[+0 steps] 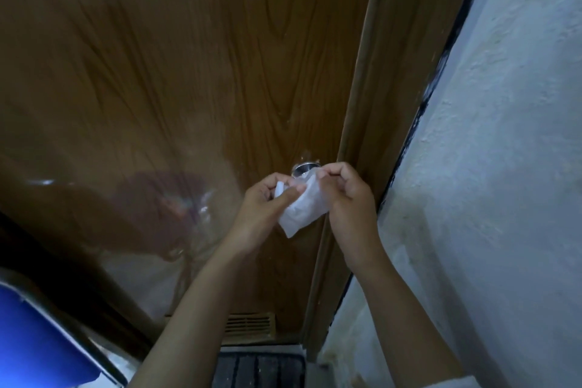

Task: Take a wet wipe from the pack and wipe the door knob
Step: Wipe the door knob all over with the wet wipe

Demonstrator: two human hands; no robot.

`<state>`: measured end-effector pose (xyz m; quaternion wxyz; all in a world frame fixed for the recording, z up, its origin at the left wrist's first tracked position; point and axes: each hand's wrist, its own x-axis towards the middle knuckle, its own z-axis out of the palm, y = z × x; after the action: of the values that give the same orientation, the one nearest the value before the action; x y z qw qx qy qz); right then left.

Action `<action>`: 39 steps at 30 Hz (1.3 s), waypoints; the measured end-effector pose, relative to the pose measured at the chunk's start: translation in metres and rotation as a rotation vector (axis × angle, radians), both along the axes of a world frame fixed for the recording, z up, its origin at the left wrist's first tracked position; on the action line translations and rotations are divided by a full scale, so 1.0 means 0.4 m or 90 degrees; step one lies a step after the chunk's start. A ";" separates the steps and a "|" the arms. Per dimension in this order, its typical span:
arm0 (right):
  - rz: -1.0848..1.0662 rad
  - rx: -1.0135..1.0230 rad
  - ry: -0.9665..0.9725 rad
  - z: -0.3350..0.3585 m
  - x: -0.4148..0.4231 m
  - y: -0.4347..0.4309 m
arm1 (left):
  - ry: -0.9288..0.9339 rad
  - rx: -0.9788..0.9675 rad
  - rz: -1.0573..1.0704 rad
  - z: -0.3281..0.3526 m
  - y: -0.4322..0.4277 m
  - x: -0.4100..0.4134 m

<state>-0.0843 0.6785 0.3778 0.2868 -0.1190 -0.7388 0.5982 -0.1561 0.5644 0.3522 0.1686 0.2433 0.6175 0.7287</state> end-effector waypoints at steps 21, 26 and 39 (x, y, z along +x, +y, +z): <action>0.031 -0.126 0.029 0.011 0.009 -0.006 | 0.059 -0.186 0.107 0.024 -0.016 0.016; 0.049 -0.108 0.008 -0.003 0.006 -0.017 | 0.105 -0.226 0.210 0.030 -0.014 0.023; 0.096 -0.174 0.085 0.005 0.011 -0.026 | -0.140 -0.011 0.161 0.053 -0.026 0.039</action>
<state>-0.0797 0.6681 0.3799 0.2706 -0.0611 -0.6366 0.7195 -0.1406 0.5540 0.3733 0.1436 0.0810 0.6273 0.7611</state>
